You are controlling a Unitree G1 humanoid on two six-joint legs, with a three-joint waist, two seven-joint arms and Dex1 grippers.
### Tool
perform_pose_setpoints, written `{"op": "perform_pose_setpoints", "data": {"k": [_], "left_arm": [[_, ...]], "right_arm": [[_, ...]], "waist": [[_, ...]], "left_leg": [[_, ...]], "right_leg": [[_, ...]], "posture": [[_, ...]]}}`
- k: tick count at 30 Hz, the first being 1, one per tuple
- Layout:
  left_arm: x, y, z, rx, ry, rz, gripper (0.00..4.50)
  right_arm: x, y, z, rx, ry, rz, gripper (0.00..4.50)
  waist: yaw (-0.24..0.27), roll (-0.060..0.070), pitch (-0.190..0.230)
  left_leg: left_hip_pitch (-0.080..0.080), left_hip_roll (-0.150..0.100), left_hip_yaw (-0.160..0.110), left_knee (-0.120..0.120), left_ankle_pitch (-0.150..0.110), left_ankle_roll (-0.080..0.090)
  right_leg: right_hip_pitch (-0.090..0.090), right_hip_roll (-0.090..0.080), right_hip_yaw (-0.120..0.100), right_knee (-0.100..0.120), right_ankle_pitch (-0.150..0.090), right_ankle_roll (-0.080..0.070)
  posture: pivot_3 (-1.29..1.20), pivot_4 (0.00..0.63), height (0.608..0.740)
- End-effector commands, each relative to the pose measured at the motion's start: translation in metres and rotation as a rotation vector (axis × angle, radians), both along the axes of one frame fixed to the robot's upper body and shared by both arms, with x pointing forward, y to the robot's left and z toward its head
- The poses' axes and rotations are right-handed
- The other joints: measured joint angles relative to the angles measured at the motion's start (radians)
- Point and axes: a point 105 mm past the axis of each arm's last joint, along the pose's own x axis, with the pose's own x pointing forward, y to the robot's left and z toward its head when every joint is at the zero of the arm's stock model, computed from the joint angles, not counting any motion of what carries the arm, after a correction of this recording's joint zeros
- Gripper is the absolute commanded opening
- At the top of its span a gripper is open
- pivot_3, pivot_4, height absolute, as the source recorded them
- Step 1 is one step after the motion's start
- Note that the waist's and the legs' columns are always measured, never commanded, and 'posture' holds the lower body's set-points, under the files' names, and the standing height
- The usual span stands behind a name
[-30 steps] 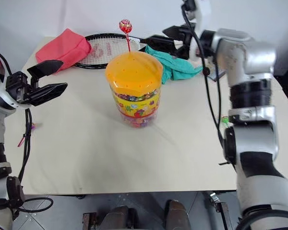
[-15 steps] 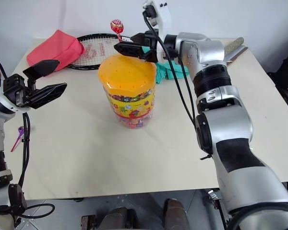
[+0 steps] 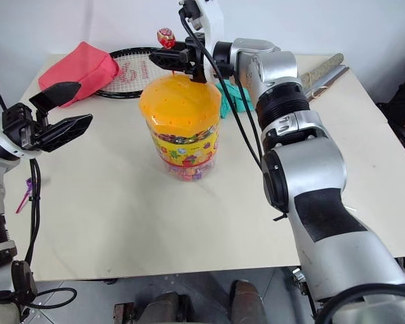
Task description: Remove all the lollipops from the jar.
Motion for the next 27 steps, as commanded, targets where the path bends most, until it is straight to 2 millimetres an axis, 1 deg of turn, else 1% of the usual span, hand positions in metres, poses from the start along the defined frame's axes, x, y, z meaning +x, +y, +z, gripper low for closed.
{"op": "perform_pose_setpoints", "data": {"k": [1,2,3,4,10,14,17,19,20,23,25,27], "left_arm": [[-0.004,0.0,0.012,-0.006,-0.063,-0.004,4.5],[-0.003,-0.001,0.013,-0.006,-0.063,-0.007,4.5],[-0.002,-0.002,0.013,-0.006,-0.064,-0.012,4.5],[-0.001,-0.003,0.013,-0.007,-0.065,-0.017,4.5],[0.004,-0.006,0.014,-0.008,-0.064,-0.036,4.5],[0.007,-0.01,0.014,-0.009,-0.064,-0.061,4.5],[0.007,-0.011,0.015,-0.009,-0.065,-0.074,4.5],[0.005,-0.011,0.014,-0.001,-0.054,-0.096,4.5],[0.003,-0.012,0.012,0.007,-0.046,-0.112,4.5],[-0.006,-0.009,0.007,0.03,-0.013,-0.147,4.5],[-0.009,-0.007,0.005,0.047,0.012,-0.149,4.5],[-0.011,-0.004,0.004,0.057,0.022,-0.147,4.5]], "right_arm": [[-0.007,0.002,0.025,0.021,-0.077,0.007,0.82],[-0.007,0.001,0.028,0.027,-0.087,0.003,0.46],[-0.008,0.0,0.031,0.034,-0.099,0.0,0.21],[-0.008,-0.001,0.036,0.044,-0.113,-0.005,0.05],[-0.014,-0.012,0.069,0.12,-0.178,-0.039,0.05],[-0.017,-0.026,0.09,0.158,-0.228,-0.089,0.05],[-0.019,-0.037,0.1,0.17,-0.244,-0.117,0.05],[-0.019,-0.055,0.105,0.163,-0.26,-0.161,0.05],[-0.017,-0.07,0.105,0.14,-0.277,-0.202,0.05],[-0.012,-0.123,0.088,0.047,-0.239,-0.361,0.05],[-0.013,-0.155,0.071,-0.014,-0.195,-0.47,0.05],[-0.016,-0.173,0.059,-0.054,-0.165,-0.546,0.05]], "waist": [[0.0,0.0,0.0],[0.0,0.0,0.0],[-0.001,0.0,0.0],[0.0,0.0,0.0],[0.0,0.0,0.0],[0.001,0.0,0.0],[0.001,0.0,0.0],[0.002,0.0,0.0],[0.002,0.0,0.0],[0.007,0.0,0.0],[0.013,0.0,0.0],[0.019,0.0,0.0]], "left_leg": [[0.0,0.0,0.0,0.0,0.0,0.0],[0.0,0.0,0.0,0.0,0.0,0.0],[0.0,0.0,0.0,0.0,0.0,0.0],[0.0,0.0,0.0,-0.001,0.0,0.0],[0.0,-0.001,-0.003,-0.002,0.0,0.0],[0.0,-0.001,-0.004,-0.003,0.0,0.0],[-0.001,-0.002,-0.005,-0.003,0.0,0.0],[-0.001,-0.002,-0.005,-0.003,0.0,0.0],[-0.001,-0.002,-0.006,-0.003,0.0,0.0],[-0.001,-0.002,-0.007,-0.004,0.0,0.0],[-0.001,-0.003,-0.009,-0.003,0.0,0.0],[-0.002,-0.003,-0.009,-0.003,0.0,0.001]], "right_leg": [[0.0,0.0,0.0,0.0,0.0,0.0],[0.0,0.0,0.0,0.0,0.0,0.0],[0.0,0.0,0.0,0.0,0.0,0.0],[0.0,0.0,0.0,0.0,0.0,0.0],[0.0,0.0,-0.001,0.0,0.0,0.0],[0.0,0.0,0.0,0.0,0.0,0.0],[0.0,0.0,0.0,0.0,0.0,0.0],[0.0,0.0,0.0,0.0,0.0,0.0],[0.0,0.0,-0.001,0.0,0.0,0.0],[0.001,0.0,-0.001,0.001,0.0,0.0],[0.002,0.0,0.0,0.001,0.0,0.0],[0.003,0.0,0.0,0.0,0.0,0.0]], "posture": [[0.0,0.15,0.74],[0.0,0.15,0.74],[0.0,0.15,0.74],[0.0,0.15,0.74],[0.0,0.15,0.74],[0.0,0.15,0.74],[0.0,0.15,0.74],[0.0,0.15,0.74],[0.0,0.15,0.74],[0.0,0.15,0.74],[0.0,0.15,0.74],[0.0,0.15,0.74]]}}
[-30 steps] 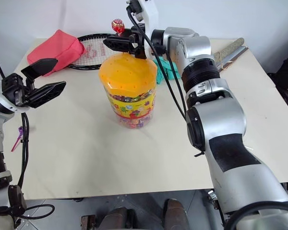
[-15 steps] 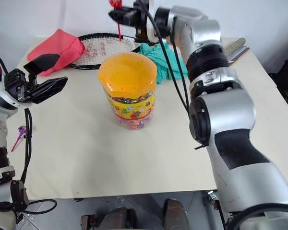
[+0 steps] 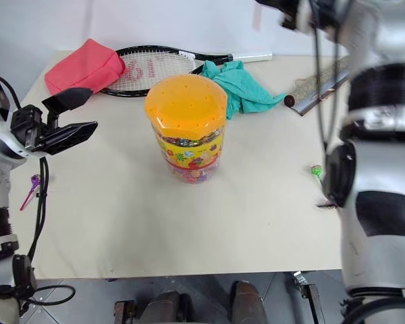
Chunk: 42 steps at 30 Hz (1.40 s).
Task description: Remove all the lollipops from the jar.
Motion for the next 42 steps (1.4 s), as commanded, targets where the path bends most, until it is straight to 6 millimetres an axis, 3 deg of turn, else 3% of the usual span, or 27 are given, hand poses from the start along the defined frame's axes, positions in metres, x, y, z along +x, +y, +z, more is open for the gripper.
{"op": "perform_pose_setpoints", "data": {"k": [1,4,7,12,20,26,27,29,34,39,42], "left_arm": [[-0.012,0.002,0.011,0.018,-0.042,-0.024,4.5],[-0.015,0.004,0.011,0.029,-0.032,-0.028,4.5],[-0.015,0.004,0.009,0.031,-0.022,-0.035,4.5],[-0.014,-0.002,0.006,0.034,-0.013,-0.055,4.5],[-0.018,-0.004,0.003,0.05,-0.001,-0.063,4.5],[-0.025,0.001,-0.003,0.067,0.019,-0.042,4.5],[-0.026,0.002,-0.003,0.068,0.019,-0.039,4.5],[-0.029,0.005,-0.004,0.067,0.027,-0.025,4.5],[-0.033,0.016,-0.011,0.061,0.088,0.048,4.5],[-0.024,0.032,-0.036,0.075,0.239,0.233,4.5],[-0.019,0.032,-0.054,0.082,0.287,0.327,4.5]], "right_arm": [[-0.011,-0.027,-0.011,-0.052,0.044,-0.139,0.05],[-0.012,-0.079,-0.066,-0.111,0.227,-0.351,0.05],[-0.015,-0.101,-0.111,-0.138,0.336,-0.432,0.05],[-0.007,-0.123,-0.167,-0.128,0.457,-0.524,0.05],[0.02,-0.127,-0.207,-0.059,0.527,-0.565,0.05],[0.027,-0.124,-0.227,-0.067,0.575,-0.567,0.05],[0.027,-0.125,-0.229,-0.07,0.578,-0.569,0.58],[0.027,-0.121,-0.229,-0.082,0.581,-0.545,1.15],[0.02,-0.118,-0.211,-0.078,0.549,-0.49,2.85],[-0.006,-0.102,-0.197,-0.075,0.504,-0.332,4.47],[-0.034,-0.073,-0.21,-0.1,0.486,-0.151,4.47]], "waist": [[0.006,0.001,0.001],[0.014,0.002,0.001],[0.018,0.002,0.001],[0.018,0.002,0.001],[0.013,0.003,0.002],[0.014,0.004,0.002],[0.014,0.004,0.002],[0.013,0.004,0.002],[0.014,0.004,0.003],[0.023,0.005,0.003],[0.032,0.005,0.003]], "left_leg": [[0.0,0.0,0.0,-0.001,0.0,0.0],[0.0,0.001,0.002,0.0,0.0,0.0],[0.0,0.001,0.004,0.0,0.0,0.0],[0.0,0.001,0.009,0.002,0.0,0.0],[0.001,0.002,0.014,0.004,0.0,0.0],[0.001,0.002,0.013,0.004,0.0,0.0],[0.0,0.002,0.013,0.004,0.0,0.0],[0.0,0.002,0.013,0.004,0.0,0.0],[0.001,0.003,0.012,0.005,0.0,0.0],[0.0,0.002,0.01,0.005,0.0,0.0],[0.0,0.002,0.009,0.005,0.0,0.0]], "right_leg": [[-0.001,0.0,0.0,-0.001,0.0,0.0],[-0.002,0.0,-0.001,-0.001,0.0,0.0],[-0.002,0.0,0.0,-0.001,0.0,0.0],[-0.002,-0.001,0.0,-0.003,0.0,0.0],[-0.002,-0.001,0.001,-0.004,0.0,0.0],[-0.002,-0.001,0.002,-0.004,0.0,0.0],[-0.002,-0.001,0.002,-0.004,0.0,0.0],[-0.002,-0.001,0.002,-0.004,0.0,0.0],[-0.002,-0.001,0.002,-0.004,0.0,0.0],[-0.002,-0.001,0.003,-0.004,0.0,0.0],[-0.001,0.0,0.002,-0.004,0.0,0.0]], "posture": [[0.0,0.15,0.74],[0.0,0.15,0.74],[0.0,0.15,0.74],[0.0,0.15,0.74],[0.0,0.15,0.74],[0.0,0.15,0.74],[0.0,0.15,0.74],[0.0,0.15,0.74],[0.0,0.15,0.74],[0.0,0.15,0.74],[0.0,0.15,0.74]]}}
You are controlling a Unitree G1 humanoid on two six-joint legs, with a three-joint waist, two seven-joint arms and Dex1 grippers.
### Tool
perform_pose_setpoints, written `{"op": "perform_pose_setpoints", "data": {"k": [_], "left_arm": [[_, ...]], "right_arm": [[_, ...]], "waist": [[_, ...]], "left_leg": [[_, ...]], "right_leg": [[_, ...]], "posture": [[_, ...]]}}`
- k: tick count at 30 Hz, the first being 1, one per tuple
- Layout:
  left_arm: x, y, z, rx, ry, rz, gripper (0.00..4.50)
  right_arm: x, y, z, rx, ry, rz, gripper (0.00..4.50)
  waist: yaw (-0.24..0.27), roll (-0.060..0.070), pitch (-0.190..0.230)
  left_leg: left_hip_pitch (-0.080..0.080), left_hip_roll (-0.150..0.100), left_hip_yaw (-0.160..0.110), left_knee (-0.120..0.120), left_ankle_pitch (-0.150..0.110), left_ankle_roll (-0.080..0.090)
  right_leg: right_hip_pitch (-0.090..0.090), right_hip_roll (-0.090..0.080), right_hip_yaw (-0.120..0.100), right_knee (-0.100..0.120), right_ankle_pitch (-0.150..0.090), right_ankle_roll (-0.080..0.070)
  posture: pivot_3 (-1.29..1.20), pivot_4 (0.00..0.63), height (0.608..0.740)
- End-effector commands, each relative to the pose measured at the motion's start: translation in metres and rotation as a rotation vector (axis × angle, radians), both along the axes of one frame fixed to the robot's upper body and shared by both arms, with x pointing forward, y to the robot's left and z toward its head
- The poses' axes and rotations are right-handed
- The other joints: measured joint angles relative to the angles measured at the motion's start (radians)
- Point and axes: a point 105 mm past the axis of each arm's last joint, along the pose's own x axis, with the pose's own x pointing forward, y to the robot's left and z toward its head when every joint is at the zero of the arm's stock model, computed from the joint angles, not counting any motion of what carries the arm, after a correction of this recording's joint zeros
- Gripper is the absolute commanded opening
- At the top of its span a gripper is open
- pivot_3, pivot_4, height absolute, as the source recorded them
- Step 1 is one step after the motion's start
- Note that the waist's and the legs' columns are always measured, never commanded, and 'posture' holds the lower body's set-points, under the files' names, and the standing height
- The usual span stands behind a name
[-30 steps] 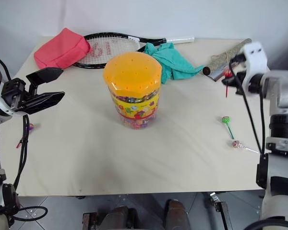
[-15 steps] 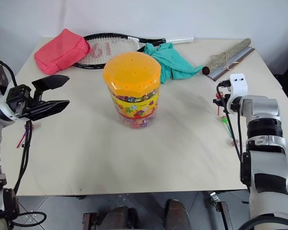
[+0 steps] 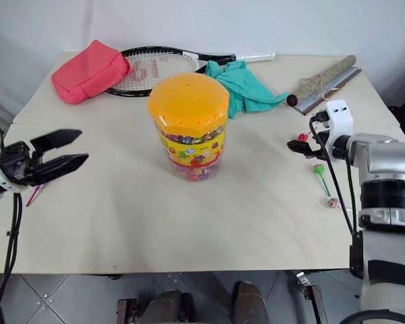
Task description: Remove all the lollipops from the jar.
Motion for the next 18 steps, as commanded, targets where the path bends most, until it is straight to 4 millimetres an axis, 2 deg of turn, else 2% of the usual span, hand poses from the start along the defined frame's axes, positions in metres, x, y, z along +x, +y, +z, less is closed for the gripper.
{"op": "perform_pose_setpoints", "data": {"k": [1,3,6,9,12,15,18], "left_arm": [[0.001,-0.004,-0.007,0.027,-0.009,0.088,4.5],[-0.006,-0.013,-0.016,-0.018,-0.001,0.046,4.5],[-0.018,-0.017,-0.034,-0.03,0.046,-0.012,4.5],[-0.023,-0.016,-0.046,0.002,0.055,-0.02,4.5],[-0.02,-0.007,-0.05,-0.035,0.079,0.043,4.5],[-0.022,-0.008,-0.053,-0.024,0.067,0.048,4.5],[-0.022,-0.011,-0.053,0.007,0.005,0.069,4.5]], "right_arm": [[-0.034,0.041,0.0,0.042,-0.066,0.25,4.47],[-0.061,0.066,-0.013,0.04,-0.127,0.399,4.47],[-0.096,0.09,-0.037,0.024,-0.192,0.579,4.47],[-0.114,0.098,-0.058,0.017,-0.18,0.671,4.47],[-0.111,0.093,-0.091,-0.023,-0.122,0.617,4.47],[-0.099,0.091,-0.092,0.004,-0.16,0.526,4.47],[-0.099,0.097,-0.089,0.024,-0.191,0.502,4.47]], "waist": [[0.012,0.0,0.0],[0.02,0.0,0.0],[0.032,0.0,0.0],[0.039,0.0,0.0],[0.043,-0.002,-0.001],[0.04,-0.002,-0.001],[0.039,-0.002,-0.001]], "left_leg": [[0.0,0.0,0.0,0.0,0.0,0.0],[0.0,0.0,0.0,0.0,0.0,0.0],[0.0,0.0,0.001,0.001,0.0,-0.001],[0.001,0.0,0.005,0.002,0.0,-0.001],[0.004,0.0,0.007,0.003,0.0,-0.001],[0.006,0.001,0.008,0.002,0.0,-0.001],[0.006,0.001,0.008,0.002,0.0,-0.001]], "right_leg": [[0.0,0.0,0.0,0.0,0.0,0.0],[0.001,0.0,0.0,-0.001,0.0,0.0],[0.001,0.0,0.0,-0.002,0.0,0.0],[0.002,0.0,0.002,-0.004,0.0,0.0],[0.005,0.0,0.002,-0.005,0.0,0.001],[0.005,0.001,0.005,-0.004,0.0,0.001],[0.004,0.001,0.004,-0.003,0.0,0.001]], "posture": [[0.0,0.15,0.74],[0.0,0.15,0.74],[0.0,0.15,0.74],[0.0,0.15,0.74],[0.0,0.15,0.74],[0.0,0.15,0.74],[0.0,0.15,0.74]]}}
